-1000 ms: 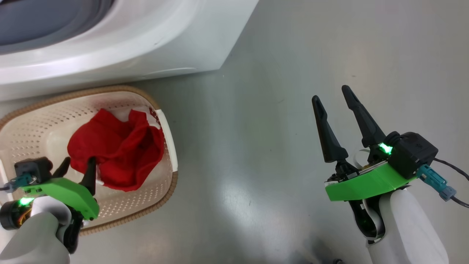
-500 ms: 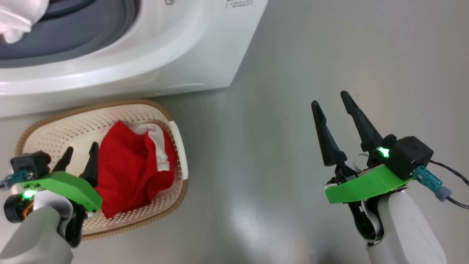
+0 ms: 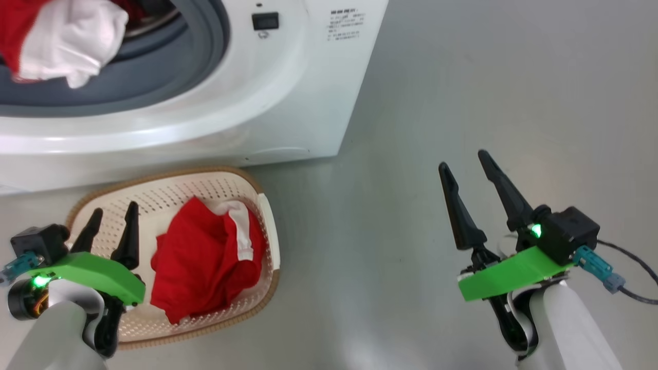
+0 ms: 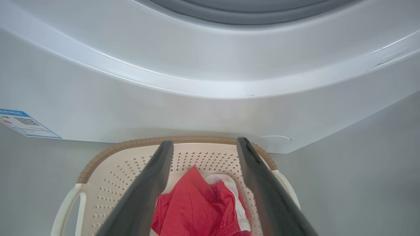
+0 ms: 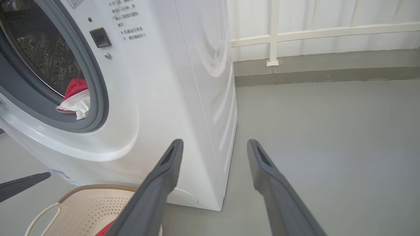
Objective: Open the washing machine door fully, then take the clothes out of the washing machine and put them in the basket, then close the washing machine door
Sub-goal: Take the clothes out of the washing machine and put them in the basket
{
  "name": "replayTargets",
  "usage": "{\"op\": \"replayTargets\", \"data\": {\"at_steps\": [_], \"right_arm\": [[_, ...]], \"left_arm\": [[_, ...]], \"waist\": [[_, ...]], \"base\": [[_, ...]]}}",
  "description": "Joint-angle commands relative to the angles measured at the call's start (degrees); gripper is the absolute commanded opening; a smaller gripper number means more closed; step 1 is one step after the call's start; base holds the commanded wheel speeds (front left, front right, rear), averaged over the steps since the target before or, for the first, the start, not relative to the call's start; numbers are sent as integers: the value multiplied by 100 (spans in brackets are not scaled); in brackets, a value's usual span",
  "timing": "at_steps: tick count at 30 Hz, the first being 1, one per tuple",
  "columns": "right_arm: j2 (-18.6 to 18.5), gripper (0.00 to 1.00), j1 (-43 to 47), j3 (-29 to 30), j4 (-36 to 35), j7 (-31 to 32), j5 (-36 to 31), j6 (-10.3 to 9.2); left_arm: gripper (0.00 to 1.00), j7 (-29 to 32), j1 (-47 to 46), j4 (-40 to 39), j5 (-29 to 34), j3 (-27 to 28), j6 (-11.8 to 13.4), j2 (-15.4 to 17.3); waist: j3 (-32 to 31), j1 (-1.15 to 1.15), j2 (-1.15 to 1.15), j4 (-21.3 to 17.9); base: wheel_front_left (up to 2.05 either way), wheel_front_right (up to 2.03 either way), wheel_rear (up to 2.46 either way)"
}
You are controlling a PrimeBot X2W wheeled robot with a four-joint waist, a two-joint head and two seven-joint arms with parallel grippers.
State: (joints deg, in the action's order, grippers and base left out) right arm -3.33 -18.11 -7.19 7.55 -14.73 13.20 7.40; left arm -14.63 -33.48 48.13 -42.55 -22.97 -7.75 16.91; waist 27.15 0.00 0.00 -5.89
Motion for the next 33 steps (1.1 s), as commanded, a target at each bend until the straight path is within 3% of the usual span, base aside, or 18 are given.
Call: {"op": "replayTargets", "data": {"at_steps": [1,13,33], "right_arm": [[46,100,149,-128,-107,-27,-52,9],[45,100,352,-53,0,-27,-80,9],[-191,100,935,74,-4,-27,100,9]], "left_arm": [[100,-37,113,-142,95,255,26,193],[100,-37,730,-1188,912,1161,26,-10],[100,-37,2158,-3116,1753,2158,26,-347]], "waist": [[-190,0,0,79],[-746,0,0,213],[-1553,0,0,311]], "base": [[0,0,0],[0,0,0],[0,0,0]]}}
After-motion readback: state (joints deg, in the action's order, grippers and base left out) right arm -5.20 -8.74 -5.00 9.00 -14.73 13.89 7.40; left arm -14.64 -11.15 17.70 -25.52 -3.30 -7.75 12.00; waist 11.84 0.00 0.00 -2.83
